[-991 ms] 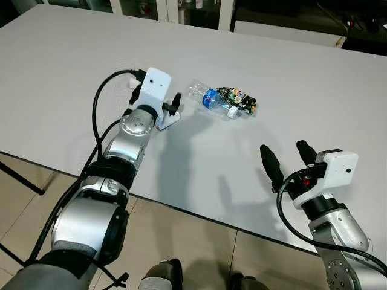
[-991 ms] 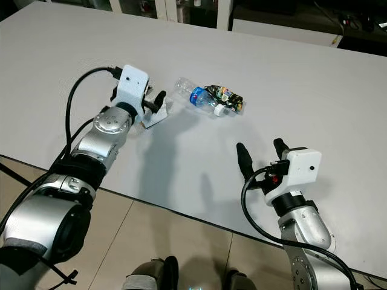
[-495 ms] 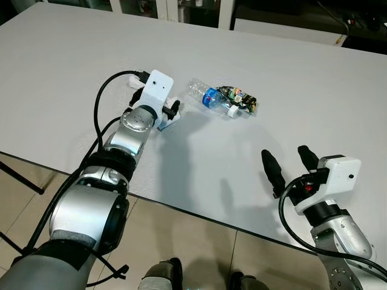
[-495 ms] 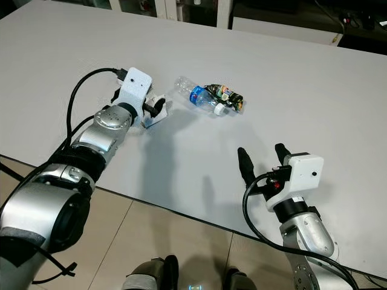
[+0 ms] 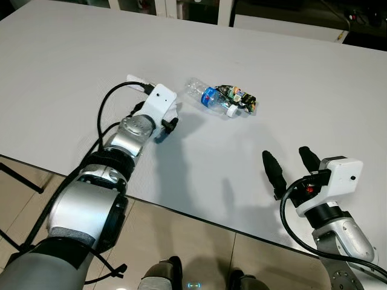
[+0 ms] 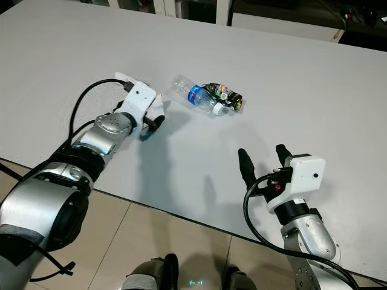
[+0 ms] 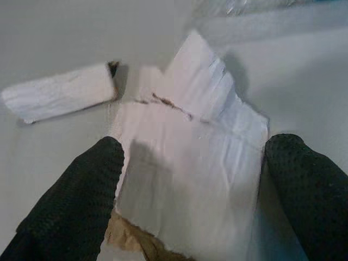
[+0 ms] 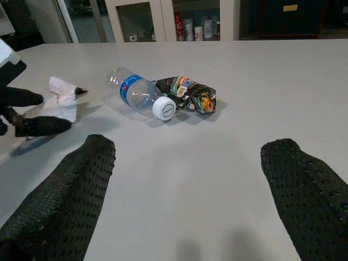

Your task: Picking trash to rubbish bin

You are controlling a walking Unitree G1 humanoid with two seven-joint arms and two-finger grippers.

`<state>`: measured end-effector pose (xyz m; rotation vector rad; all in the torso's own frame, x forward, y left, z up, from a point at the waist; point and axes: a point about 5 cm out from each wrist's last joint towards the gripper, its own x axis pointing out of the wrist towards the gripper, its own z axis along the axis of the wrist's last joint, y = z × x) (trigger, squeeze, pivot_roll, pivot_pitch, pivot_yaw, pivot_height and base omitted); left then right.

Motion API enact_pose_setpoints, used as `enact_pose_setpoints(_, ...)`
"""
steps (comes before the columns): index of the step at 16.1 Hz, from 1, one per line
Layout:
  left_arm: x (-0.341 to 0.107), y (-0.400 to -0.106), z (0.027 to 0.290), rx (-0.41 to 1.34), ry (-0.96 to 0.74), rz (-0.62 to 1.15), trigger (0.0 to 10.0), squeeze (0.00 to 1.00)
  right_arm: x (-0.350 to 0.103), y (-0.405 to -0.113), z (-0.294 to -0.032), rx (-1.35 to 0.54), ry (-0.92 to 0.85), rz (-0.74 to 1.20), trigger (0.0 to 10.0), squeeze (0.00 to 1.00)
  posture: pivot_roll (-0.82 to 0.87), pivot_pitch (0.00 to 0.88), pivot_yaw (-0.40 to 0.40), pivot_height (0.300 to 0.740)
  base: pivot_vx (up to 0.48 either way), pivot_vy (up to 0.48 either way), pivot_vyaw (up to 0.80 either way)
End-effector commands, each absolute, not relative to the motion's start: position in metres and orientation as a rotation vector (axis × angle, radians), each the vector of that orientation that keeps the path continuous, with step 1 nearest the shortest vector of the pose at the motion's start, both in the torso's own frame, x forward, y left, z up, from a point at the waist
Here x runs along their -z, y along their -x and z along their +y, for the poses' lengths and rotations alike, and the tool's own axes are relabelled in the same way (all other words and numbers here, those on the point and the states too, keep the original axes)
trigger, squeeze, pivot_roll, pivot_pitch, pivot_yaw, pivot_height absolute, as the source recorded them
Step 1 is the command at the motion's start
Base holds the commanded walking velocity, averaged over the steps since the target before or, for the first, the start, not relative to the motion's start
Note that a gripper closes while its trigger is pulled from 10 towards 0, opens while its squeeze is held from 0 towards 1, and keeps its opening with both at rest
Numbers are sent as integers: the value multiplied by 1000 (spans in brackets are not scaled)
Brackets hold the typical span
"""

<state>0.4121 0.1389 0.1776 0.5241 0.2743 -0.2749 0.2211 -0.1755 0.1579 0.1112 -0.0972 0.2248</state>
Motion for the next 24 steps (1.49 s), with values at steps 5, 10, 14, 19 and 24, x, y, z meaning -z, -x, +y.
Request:
enact_pose_setpoints(5, -181, -413, 153, 233, -579, 295, 10000, 0, -158, -217, -178, -214, -114, -84, 10000, 0, 82, 224, 49, 740, 0, 0, 0)
enact_pose_setpoints(10, -167, -408, 163, 265, -533, 377, 4078, 0, -157, -216, -177, -217, -118, -77, 10000, 0, 79, 227, 52, 740, 0, 0, 0)
enact_pose_setpoints(14, -152, -402, 168, 300, -519, 440, 0, 0, -156, -216, -177, -215, -123, -75, 10000, 0, 78, 227, 54, 740, 0, 0, 0)
enact_pose_setpoints(19, -146, -399, 170, 314, -515, 470, 0, 0, -156, -216, -177, -215, -125, -72, 10000, 0, 78, 226, 54, 740, 0, 0, 0)
enact_pose_setpoints(24, -145, -399, 170, 319, -502, 474, 0, 0, -156, -216, -179, -207, -128, -72, 10000, 0, 78, 224, 54, 740, 0, 0, 0)
